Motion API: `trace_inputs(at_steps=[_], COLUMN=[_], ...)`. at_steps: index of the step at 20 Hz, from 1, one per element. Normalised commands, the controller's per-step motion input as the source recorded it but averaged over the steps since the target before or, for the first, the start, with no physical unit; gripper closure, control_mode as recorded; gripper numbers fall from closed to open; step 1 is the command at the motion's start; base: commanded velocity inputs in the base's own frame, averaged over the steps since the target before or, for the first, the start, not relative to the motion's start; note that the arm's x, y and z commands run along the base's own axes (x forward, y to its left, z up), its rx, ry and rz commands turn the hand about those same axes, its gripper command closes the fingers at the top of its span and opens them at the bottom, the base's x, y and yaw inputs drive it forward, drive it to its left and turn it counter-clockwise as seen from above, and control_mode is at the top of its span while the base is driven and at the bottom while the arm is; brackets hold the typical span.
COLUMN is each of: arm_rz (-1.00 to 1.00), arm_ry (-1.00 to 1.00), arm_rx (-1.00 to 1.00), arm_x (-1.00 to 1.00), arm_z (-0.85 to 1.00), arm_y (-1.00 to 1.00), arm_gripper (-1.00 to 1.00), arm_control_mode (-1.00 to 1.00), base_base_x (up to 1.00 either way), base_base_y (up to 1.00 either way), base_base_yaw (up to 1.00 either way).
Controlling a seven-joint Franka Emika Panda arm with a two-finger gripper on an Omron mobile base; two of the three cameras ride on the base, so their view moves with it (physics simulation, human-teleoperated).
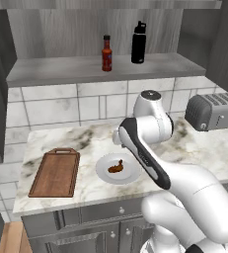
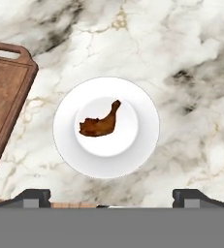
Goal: Pick the chicken drumstick from the plate and place it on the cutting board. Then pick the condiment bottle from the cabinet and place it next to the cutting board.
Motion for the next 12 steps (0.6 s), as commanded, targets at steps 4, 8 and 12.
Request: trace_inputs(at_steps=[4, 8, 12], arm_rz=[-0.01, -0.01, -0.01], arm_ry=[0.00, 0.00, -0.01], arm_rx=[0.00, 0.00, 0.00], arm_x=[0.00, 0.02, 0.07], arm_z=[-0.30, -0.28, -0.27], arm_y=[0.07, 0.04, 0.03], arm_gripper=[-1.00, -1.00, -1.00], arm_control_mode=[-1.00, -1.00, -1.00], base_base_x=[0.00, 0.00, 0.00], base_base_y=[0.00, 0.00, 0.00], base_base_yaw=[0.00, 0.00, 0.00])
